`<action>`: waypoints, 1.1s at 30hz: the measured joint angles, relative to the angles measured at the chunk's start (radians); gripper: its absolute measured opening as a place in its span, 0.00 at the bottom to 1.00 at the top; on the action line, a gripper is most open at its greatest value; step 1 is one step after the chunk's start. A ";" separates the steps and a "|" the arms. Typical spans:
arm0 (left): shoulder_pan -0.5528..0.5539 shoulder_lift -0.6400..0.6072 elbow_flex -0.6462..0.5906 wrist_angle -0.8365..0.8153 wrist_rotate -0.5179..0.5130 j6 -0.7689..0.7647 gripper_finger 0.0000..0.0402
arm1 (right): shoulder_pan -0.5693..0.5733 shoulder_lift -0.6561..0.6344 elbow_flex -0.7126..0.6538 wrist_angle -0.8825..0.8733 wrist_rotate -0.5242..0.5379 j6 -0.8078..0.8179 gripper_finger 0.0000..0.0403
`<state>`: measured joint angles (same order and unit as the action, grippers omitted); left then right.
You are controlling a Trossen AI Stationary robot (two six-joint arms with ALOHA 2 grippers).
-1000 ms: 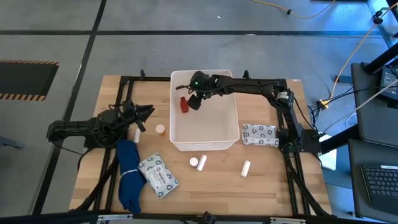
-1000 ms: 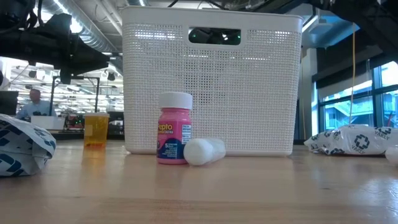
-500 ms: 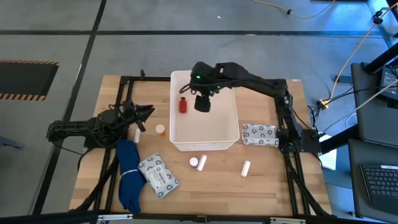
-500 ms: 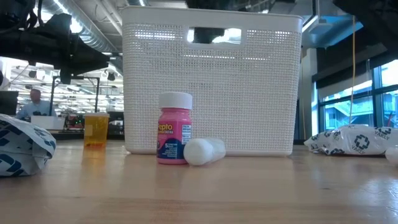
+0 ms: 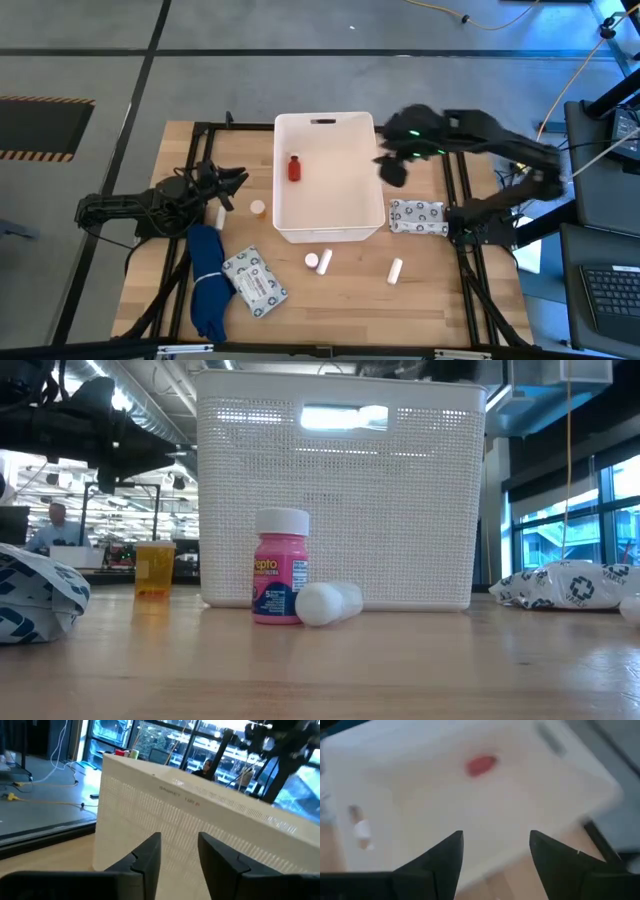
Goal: Pick & place medical supplies in basket/bin
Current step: Put the transparent orange pill bottle into the white bin
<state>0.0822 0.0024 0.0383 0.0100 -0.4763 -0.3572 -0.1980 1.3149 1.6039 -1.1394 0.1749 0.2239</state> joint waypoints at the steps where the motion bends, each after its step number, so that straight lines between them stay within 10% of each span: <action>1: 0.000 0.000 0.000 0.008 0.000 -0.021 0.34 | 0.002 -0.069 -0.068 0.021 0.037 0.037 0.57; 13: 0.000 0.094 0.067 0.072 0.162 -0.122 0.55 | 0.002 -0.634 -0.618 0.318 0.183 0.348 0.57; 19: 0.000 0.255 0.203 0.097 0.158 0.187 0.55 | 0.002 -0.667 -0.697 0.348 0.182 0.350 0.57; 33: -0.002 0.648 0.606 -0.454 0.291 0.295 0.52 | 0.002 -0.661 -0.697 0.343 0.181 0.299 0.57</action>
<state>0.0799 0.6508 0.6443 -0.4441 -0.1848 -0.0622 -0.1959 0.6541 0.9073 -0.7959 0.3561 0.5229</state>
